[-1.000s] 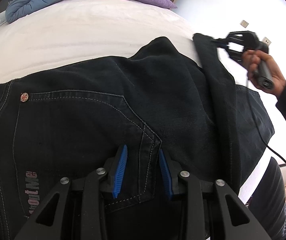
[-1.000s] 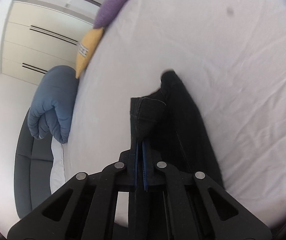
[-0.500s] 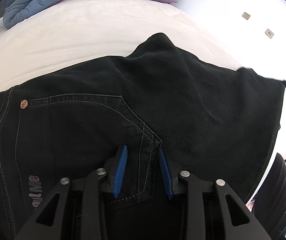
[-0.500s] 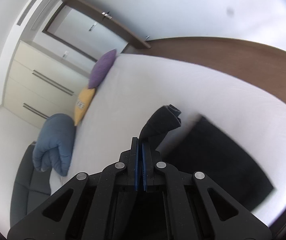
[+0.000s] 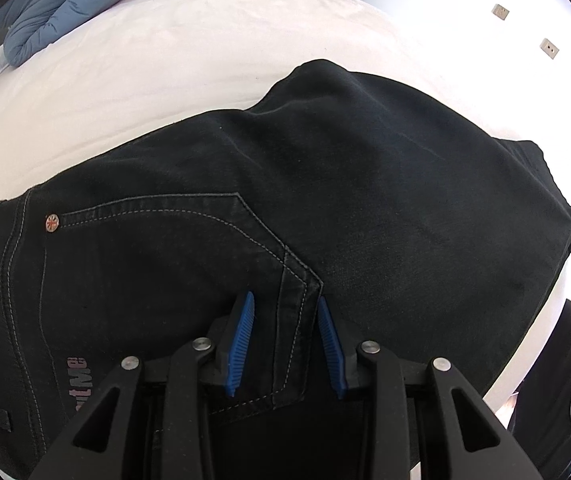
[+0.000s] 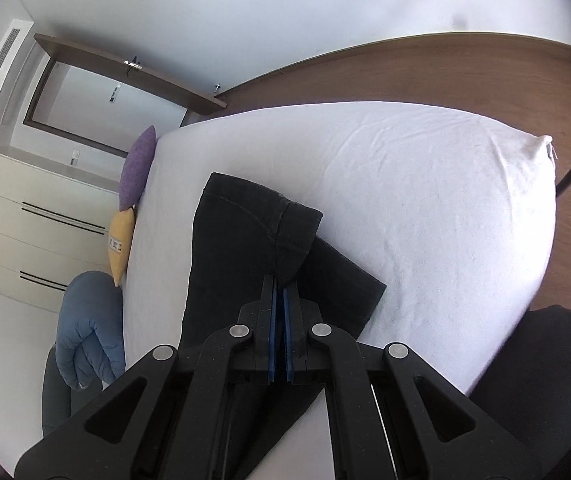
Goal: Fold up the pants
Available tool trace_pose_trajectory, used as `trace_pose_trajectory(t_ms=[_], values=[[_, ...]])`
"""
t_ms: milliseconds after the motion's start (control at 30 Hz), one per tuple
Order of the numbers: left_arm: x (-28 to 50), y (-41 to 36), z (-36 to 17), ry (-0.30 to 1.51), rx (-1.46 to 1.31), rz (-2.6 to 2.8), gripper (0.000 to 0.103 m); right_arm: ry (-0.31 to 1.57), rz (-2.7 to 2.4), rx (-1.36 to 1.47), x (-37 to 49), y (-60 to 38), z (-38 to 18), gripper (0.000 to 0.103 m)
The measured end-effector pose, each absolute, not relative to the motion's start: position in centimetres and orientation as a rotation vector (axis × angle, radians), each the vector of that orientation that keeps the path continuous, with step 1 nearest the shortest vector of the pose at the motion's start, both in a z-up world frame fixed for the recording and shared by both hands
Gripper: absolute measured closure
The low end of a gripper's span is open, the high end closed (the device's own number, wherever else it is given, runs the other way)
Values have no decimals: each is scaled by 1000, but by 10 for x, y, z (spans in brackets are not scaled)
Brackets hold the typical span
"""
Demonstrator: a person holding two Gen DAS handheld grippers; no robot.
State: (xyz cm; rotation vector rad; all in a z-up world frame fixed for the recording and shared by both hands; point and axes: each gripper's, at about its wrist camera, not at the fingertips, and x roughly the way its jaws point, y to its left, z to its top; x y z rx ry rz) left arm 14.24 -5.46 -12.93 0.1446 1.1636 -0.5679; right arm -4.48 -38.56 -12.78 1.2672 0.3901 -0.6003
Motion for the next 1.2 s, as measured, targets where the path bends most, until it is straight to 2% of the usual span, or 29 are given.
trace_pose_trajectory(t_ms=[567,733,833,967,1033,1200], values=[[142,-70,-131,1162,129,-576,65,446,-586,1320,-77,-382,-159,101],[135,-66,-133,1153,142,-599,61,512,-766,1215,-99,-387,-130,99],[131,-61,-135,1150,139,-607,61,449,-739,1185,-109,-389,-101,99],[128,-63,-138,1142,154,-604,61,488,-458,1133,-59,-362,-73,99],[129,-67,-139,1138,159,-597,61,574,-317,1078,-19,-336,-68,99],[120,-68,-138,1130,170,-597,61,793,-167,1005,55,-280,-101,99]])
